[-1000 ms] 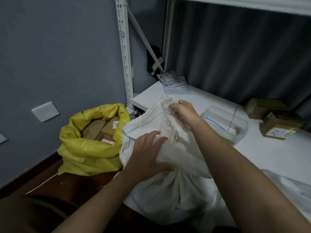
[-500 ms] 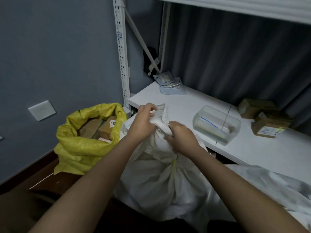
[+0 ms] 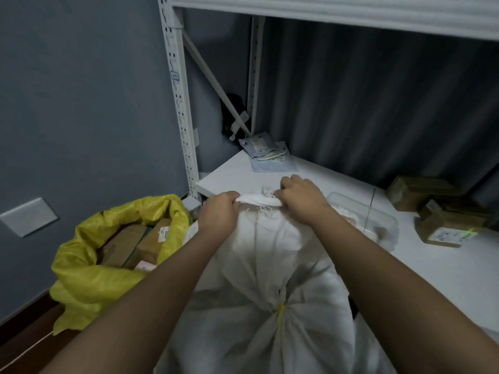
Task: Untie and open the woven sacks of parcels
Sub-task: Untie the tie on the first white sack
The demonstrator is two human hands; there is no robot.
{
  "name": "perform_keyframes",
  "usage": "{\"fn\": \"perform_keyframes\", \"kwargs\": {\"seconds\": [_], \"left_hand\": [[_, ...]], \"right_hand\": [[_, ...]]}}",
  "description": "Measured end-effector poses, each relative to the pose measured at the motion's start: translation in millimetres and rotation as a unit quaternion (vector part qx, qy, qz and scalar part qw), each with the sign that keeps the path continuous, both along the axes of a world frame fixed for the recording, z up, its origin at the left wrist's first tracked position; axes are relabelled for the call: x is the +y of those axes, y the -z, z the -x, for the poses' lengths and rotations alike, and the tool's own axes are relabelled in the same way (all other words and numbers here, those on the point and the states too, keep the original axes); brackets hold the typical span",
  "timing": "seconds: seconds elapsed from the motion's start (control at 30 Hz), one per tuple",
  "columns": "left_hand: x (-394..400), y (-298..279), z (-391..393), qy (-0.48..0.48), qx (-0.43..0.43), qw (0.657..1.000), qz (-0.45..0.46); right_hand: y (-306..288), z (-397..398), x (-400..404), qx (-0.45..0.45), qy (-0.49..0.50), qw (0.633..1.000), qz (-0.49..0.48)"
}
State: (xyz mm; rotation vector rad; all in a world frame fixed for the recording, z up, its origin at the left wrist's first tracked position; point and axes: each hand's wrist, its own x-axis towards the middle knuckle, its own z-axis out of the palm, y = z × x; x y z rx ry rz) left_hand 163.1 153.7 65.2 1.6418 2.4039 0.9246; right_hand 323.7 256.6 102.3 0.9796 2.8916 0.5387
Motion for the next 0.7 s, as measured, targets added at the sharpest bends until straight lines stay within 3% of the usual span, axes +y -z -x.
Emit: {"fn": "perform_keyframes", "kwargs": {"seconds": [0.07,0.13,0.2,0.27,0.37,0.43,0.5,0.57,0.7], "left_hand": [[37.0,2.6,2.9,0.026,0.049,0.998,-0.01],[72.3,9.0,-0.8,0.052,0.076,0.995,-0.029],[102.7,29.2,-6.9,0.073,0.07,0.995,-0.005],[120.3,61.3,-13.4,0.101,0.041,0.988,0.106],[123.7,112.3,-14.2,0.121,0.0,0.944,0.307],[115.7,126.4,-11.5,0.144,-0.011,0.917,0.372],[103.2,128.0,-10.7,0.153,0.029,0.927,0.341],[84.8,124.4,-12.3,0.129,0.08,0.96,0.236],[29.9,127.0,-24.6,0.086,0.054,0.995,-0.004]], "right_hand": [[6.3,1.0,23.0,0.01,0.039,0.994,-0.097],[17.4,1.5,43.6,0.045,0.075,0.989,-0.117],[39.4,3.9,63.2,0.056,0.153,0.986,-0.032],[66.4,3.6,78.0,0.094,0.22,0.967,0.085],[111.9,-2.3,87.0,0.175,0.241,0.882,0.366],[133.5,-8.8,77.9,0.197,0.242,0.821,0.479],[148.0,-17.1,62.9,0.265,0.206,0.833,0.439],[154.6,-25.0,42.7,0.388,0.154,0.845,0.333],[155.1,-43.9,-17.6,0.557,0.127,0.8,0.182]]}}
